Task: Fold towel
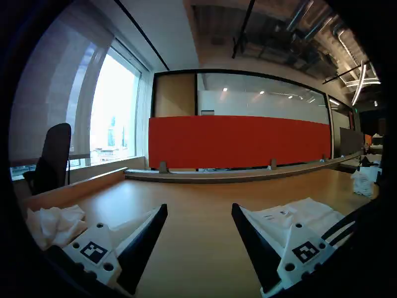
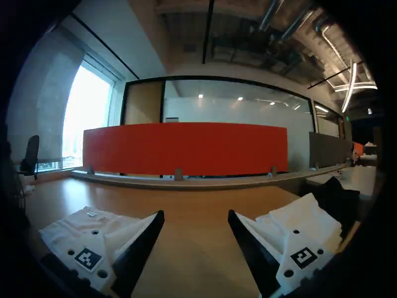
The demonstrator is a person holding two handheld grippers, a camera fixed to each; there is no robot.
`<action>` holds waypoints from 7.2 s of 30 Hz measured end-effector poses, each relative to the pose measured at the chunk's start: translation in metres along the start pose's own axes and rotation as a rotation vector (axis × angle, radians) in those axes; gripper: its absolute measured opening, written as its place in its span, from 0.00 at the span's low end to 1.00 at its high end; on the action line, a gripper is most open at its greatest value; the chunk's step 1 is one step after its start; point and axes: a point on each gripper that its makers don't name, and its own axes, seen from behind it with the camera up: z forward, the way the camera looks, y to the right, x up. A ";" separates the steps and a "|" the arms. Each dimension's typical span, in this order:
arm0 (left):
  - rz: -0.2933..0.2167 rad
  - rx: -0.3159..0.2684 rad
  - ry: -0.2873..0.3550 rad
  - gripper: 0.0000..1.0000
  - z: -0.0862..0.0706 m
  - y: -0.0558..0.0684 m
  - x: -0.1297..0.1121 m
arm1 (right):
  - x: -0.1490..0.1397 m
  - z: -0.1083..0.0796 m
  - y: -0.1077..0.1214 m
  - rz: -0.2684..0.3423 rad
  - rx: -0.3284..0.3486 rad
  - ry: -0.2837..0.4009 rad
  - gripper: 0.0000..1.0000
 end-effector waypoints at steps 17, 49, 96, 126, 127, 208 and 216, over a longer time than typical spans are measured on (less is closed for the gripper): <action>0.029 -0.032 -0.006 0.96 0.010 0.010 0.094 | 0.100 -0.016 0.005 -0.036 -0.030 -0.022 1.00; 0.057 -0.156 -0.098 0.96 0.011 0.048 0.204 | 0.235 -0.037 0.009 -0.017 -0.056 -0.026 1.00; 0.166 -0.456 -0.400 0.96 -0.029 0.099 0.090 | 0.137 -0.050 -0.087 -0.223 0.393 -0.338 1.00; 0.233 -0.563 -0.620 0.96 -0.050 0.124 -0.040 | -0.009 -0.060 -0.120 -0.248 0.518 -0.545 1.00; 0.235 -0.565 -0.629 0.96 -0.051 0.124 -0.044 | -0.013 -0.060 -0.121 -0.250 0.519 -0.553 1.00; 0.310 -0.622 -0.881 0.52 -0.091 0.139 -0.139 | -0.141 -0.114 -0.119 -0.319 0.703 -0.859 0.33; 0.311 -0.607 -0.884 0.14 -0.088 0.141 -0.139 | -0.139 -0.116 -0.122 -0.312 0.721 -0.870 0.16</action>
